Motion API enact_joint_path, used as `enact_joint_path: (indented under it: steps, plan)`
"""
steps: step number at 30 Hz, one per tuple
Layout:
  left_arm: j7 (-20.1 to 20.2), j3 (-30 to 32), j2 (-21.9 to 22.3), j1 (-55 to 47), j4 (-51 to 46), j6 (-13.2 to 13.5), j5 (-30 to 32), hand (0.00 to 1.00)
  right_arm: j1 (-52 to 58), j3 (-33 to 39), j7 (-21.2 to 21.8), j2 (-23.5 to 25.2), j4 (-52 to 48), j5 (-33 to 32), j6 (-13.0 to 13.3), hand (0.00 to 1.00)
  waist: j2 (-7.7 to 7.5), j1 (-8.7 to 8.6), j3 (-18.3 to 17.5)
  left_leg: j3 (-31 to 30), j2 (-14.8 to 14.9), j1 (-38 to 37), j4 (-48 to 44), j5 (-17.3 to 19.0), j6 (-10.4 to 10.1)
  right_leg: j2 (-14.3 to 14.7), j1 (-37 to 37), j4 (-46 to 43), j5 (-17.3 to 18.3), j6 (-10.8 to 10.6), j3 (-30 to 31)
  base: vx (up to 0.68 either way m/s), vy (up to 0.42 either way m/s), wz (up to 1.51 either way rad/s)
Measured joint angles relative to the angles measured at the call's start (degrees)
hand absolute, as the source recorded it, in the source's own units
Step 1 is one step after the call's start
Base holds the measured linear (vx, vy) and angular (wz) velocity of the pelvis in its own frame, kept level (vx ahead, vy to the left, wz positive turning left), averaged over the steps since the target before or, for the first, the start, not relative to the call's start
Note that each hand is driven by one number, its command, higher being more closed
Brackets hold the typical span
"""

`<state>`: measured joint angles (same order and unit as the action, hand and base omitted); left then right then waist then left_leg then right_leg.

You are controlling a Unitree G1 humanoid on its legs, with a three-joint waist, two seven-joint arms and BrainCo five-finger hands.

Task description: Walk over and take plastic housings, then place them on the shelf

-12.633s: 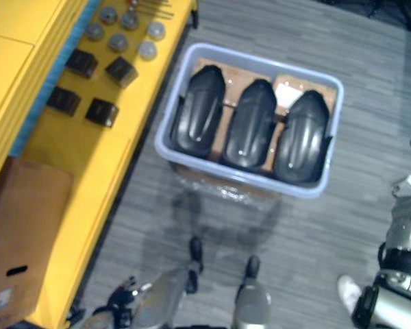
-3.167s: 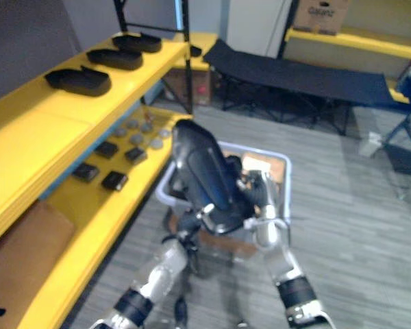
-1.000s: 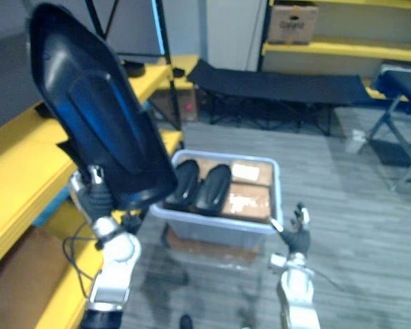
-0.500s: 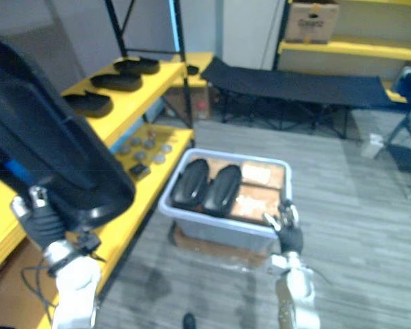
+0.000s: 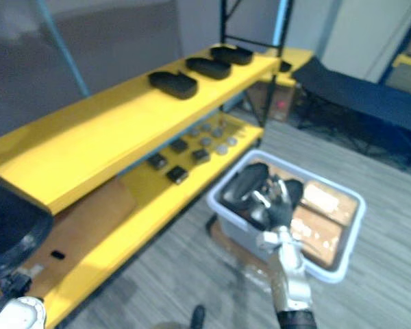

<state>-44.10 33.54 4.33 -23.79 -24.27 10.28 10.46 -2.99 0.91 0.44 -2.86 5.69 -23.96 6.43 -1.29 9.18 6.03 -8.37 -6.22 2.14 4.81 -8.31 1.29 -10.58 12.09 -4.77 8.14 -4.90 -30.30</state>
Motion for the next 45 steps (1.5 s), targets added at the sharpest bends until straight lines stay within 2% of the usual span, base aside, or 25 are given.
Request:
enact_joint_path:
  steps: [3,7,9,10,11,12,13,14,16,17,18,19,23,27,29,31,33,35,39,41,42,43,45]
  plan:
    - [2.18,0.06,1.93,-1.63,-0.04,1.60,-3.22,1.00,-0.71,-0.14,0.60,0.08,0.00,0.14,-0.02,0.00,-0.87,0.26,0.50,-1.11,-0.31,-0.02,0.00,-0.04,-0.23,-0.37,0.00,-1.43,1.41,-0.03,-1.06,0.00,-0.020,0.22]
    - [4.09,-0.06,1.97,-1.58,-0.63,3.44,-4.05,1.00,-0.67,-0.09,0.79,0.03,0.00,0.51,-0.03,0.00,-2.48,0.47,1.41,-1.94,-0.57,0.14,-0.01,0.20,0.02,-0.71,-1.14,-4.49,4.22,0.69,-0.34,-0.01,-0.019,0.13]
    - [4.64,-0.50,1.49,-0.58,-0.73,4.34,-5.34,1.00,-0.25,0.01,0.77,0.05,-0.01,0.46,-0.03,0.00,-3.87,-0.34,2.27,-2.49,-1.51,0.13,-0.02,0.22,0.06,-1.03,-3.25,-9.62,7.47,0.49,4.79,0.01,-0.030,0.21]
    - [4.58,-0.73,1.32,-0.20,-0.73,4.37,-5.73,1.00,-0.05,0.06,0.79,0.00,-0.04,0.40,-0.02,0.00,-4.25,-0.49,2.45,-3.16,-1.76,0.10,-0.01,0.27,0.14,-0.92,-3.46,-10.83,7.37,0.07,6.51,0.06,0.094,0.47]
    - [4.59,-1.83,0.84,0.69,-0.66,4.37,-6.08,1.00,1.10,0.58,0.79,-0.38,-0.24,0.41,0.03,0.00,-4.13,-1.39,2.51,-4.64,-1.62,0.03,0.11,0.21,0.20,-0.11,-4.83,-14.63,6.20,-0.40,13.39,0.06,0.305,0.74]
    - [4.61,-3.27,-0.36,1.95,-0.87,4.62,-6.08,1.00,2.64,1.46,0.79,-0.57,-0.76,0.50,0.07,0.00,-3.65,-2.22,2.62,-5.85,-1.19,0.38,-0.02,0.10,0.28,1.71,-7.08,-18.98,5.29,0.78,20.95,0.06,0.370,0.86]
    - [4.59,-3.85,-1.10,2.86,-1.21,4.66,-6.09,1.00,3.42,1.89,0.80,-0.54,-1.19,0.54,0.11,0.00,-3.53,-2.60,2.59,-6.93,-0.74,0.49,-0.02,0.10,0.30,2.61,-8.30,-21.06,5.03,1.26,24.21,0.01,0.355,0.98]
    - [4.56,-5.15,-2.54,4.54,-1.83,4.68,-6.25,1.00,5.30,2.92,0.88,-0.54,-3.07,0.58,0.19,0.00,-2.91,-3.78,2.88,-9.49,-0.38,1.31,-0.04,-0.11,0.57,4.50,-10.40,-23.95,4.86,2.69,28.71,-0.01,0.207,0.87]
    - [4.68,-7.38,-4.14,7.07,-1.91,4.70,-8.14,1.00,8.55,4.11,1.51,-0.54,-7.05,0.80,1.64,0.00,-2.82,-5.44,2.79,-11.26,-0.47,2.69,-0.05,-0.11,0.58,6.51,-9.81,-20.94,6.22,4.14,32.70,-0.02,0.155,1.05]
    - [4.70,-8.21,-4.00,8.23,-1.90,4.56,-8.41,1.00,9.79,4.66,2.59,-0.56,-9.69,1.80,2.58,0.00,-2.89,-5.57,2.74,-10.13,-0.47,3.35,-0.07,-0.11,0.57,6.53,-9.31,-18.67,6.13,3.88,33.28,0.00,0.008,0.72]
    - [4.66,-8.73,-3.81,8.43,-1.94,4.54,-8.41,1.00,10.18,4.84,2.99,-0.56,-10.76,2.08,2.87,0.00,-3.14,-5.59,2.49,-9.44,-0.30,3.65,-0.46,-0.13,0.55,6.57,-8.63,-17.78,6.08,3.84,33.19,0.02,-0.111,0.26]
    - [4.53,-10.24,-3.79,8.25,-2.31,4.00,-8.41,1.00,10.94,4.95,4.00,-0.51,-12.68,2.49,3.90,0.00,-2.36,-5.28,2.76,-7.92,-0.14,5.06,-3.56,0.18,-0.21,6.54,-7.73,-16.08,6.08,3.79,32.33,0.03,-0.111,-0.02]
    - [4.42,-12.85,-2.94,5.46,-5.30,2.70,-8.37,1.00,12.39,4.83,5.90,-0.50,-15.56,3.52,4.35,0.00,-0.93,-5.17,2.39,-6.57,0.56,5.03,-6.64,2.06,-1.58,6.86,-5.55,-13.97,6.26,3.52,31.86,0.01,-0.088,-0.15]
    - [4.40,-13.91,-0.97,3.40,-6.65,2.53,-9.20,1.00,14.36,4.14,5.90,-0.49,-17.83,4.53,4.49,0.00,-0.45,-4.56,2.17,-4.31,1.80,6.01,-9.93,4.99,-2.43,7.49,-3.38,-10.10,6.62,3.63,31.85,-0.05,-0.100,-0.31]
    - [4.36,-14.02,-0.83,3.37,-6.57,2.53,-10.18,1.00,14.43,3.72,5.91,-0.38,-19.01,4.53,4.57,0.00,-0.73,-4.16,2.15,-2.23,2.08,7.45,-12.62,6.25,-3.05,7.08,-2.68,-7.78,8.50,3.17,31.76,-0.09,-0.110,-0.34]
    - [4.39,-14.43,-0.29,3.41,-6.60,2.55,-10.08,1.00,14.89,3.98,5.91,-0.37,-19.02,4.52,4.59,0.00,0.20,-4.46,2.40,0.00,3.62,8.08,-14.69,7.12,-3.19,7.75,-2.11,-7.56,8.52,3.27,31.43,-0.07,-0.096,-0.06]
    - [4.30,-14.83,0.04,3.52,-6.61,2.57,-10.04,1.00,16.57,4.27,5.98,-0.46,-19.02,4.47,4.85,0.00,0.77,-5.65,2.10,3.11,5.12,8.13,-16.82,7.62,-3.25,8.08,-0.71,-7.71,8.59,3.35,29.47,-0.04,-0.064,0.26]
    - [4.26,-14.72,0.05,3.52,-6.64,2.58,-10.07,1.00,16.59,4.95,6.40,-0.43,-19.21,4.47,5.02,0.00,1.46,-5.54,1.66,4.25,5.81,9.34,-18.11,8.11,-3.42,8.37,-0.88,-7.74,8.63,3.40,28.98,-0.03,-0.017,0.19]
    - [5.02,-15.41,0.06,3.43,-6.84,1.82,-10.13,1.00,17.22,5.06,7.15,0.54,-20.11,4.54,5.03,0.00,2.03,-6.57,1.71,12.73,8.59,11.09,-19.32,8.77,-2.39,8.51,0.19,-7.61,8.58,3.35,24.76,-0.01,-0.020,0.59]
    - [6.55,-17.01,0.04,3.51,-6.79,1.81,-10.15,1.00,18.13,5.41,6.85,1.26,-20.79,5.12,5.09,0.00,1.74,-7.01,2.05,19.40,10.07,11.31,-20.92,9.51,-0.94,6.86,2.17,-5.89,8.51,3.26,20.55,0.07,-0.010,1.03]
    - [7.53,-17.52,0.04,3.49,-6.74,1.81,-10.14,1.00,18.65,6.08,6.38,1.49,-20.79,5.67,5.05,0.00,3.07,-6.94,2.05,24.07,12.45,12.18,-23.68,10.65,0.67,7.05,3.37,-5.39,8.75,3.13,19.06,0.07,0.018,0.86]
    - [8.31,-17.41,0.09,3.30,-6.61,1.81,-10.16,1.00,18.73,6.33,5.68,1.44,-20.67,6.10,5.01,0.00,3.68,-6.82,2.36,26.24,13.02,11.92,-24.42,10.52,0.67,7.16,4.32,-5.44,9.51,2.90,18.71,0.09,0.035,0.83]
    - [9.20,-17.52,0.15,3.09,-6.51,1.81,-10.18,1.00,18.80,6.29,4.93,2.03,-19.75,7.25,5.02,0.00,3.88,-7.06,2.29,26.31,11.45,12.10,-24.17,10.05,1.31,6.14,4.81,-5.66,10.28,3.18,19.38,0.08,0.058,0.65]
